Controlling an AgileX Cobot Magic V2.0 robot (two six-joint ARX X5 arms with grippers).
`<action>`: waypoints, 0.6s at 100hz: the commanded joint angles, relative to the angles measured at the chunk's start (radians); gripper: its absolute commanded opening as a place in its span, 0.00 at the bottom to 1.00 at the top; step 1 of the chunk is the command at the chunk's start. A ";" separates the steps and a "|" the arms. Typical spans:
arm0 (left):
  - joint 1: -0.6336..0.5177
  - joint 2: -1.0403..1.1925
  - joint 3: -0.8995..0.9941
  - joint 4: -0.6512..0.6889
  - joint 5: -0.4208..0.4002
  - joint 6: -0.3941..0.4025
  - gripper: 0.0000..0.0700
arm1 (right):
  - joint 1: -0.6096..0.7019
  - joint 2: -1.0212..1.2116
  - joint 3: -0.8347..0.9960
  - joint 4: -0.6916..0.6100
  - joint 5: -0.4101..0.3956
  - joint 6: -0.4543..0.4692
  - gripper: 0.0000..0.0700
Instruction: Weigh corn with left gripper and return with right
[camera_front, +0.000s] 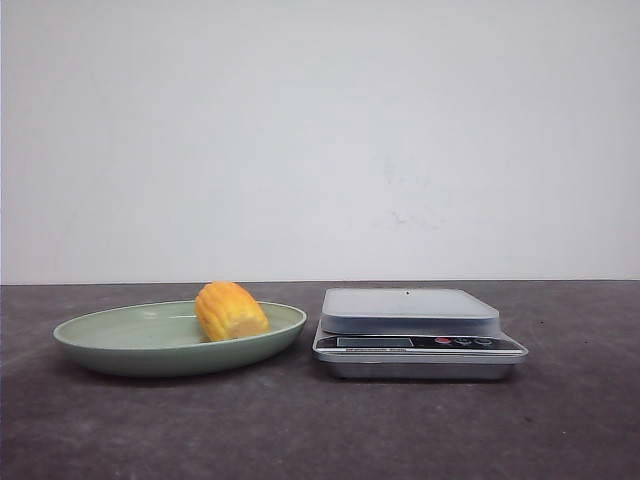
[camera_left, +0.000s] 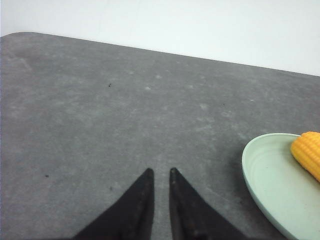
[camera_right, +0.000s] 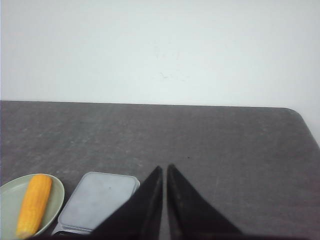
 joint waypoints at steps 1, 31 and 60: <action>0.000 -0.001 -0.018 -0.006 0.005 0.010 0.03 | 0.004 0.002 0.013 0.011 0.005 -0.040 0.01; 0.000 -0.001 -0.018 -0.005 0.005 0.010 0.03 | -0.084 -0.019 0.004 0.064 0.007 -0.092 0.01; 0.000 -0.001 -0.018 -0.006 0.005 0.010 0.03 | -0.209 -0.109 -0.199 0.282 -0.037 -0.142 0.01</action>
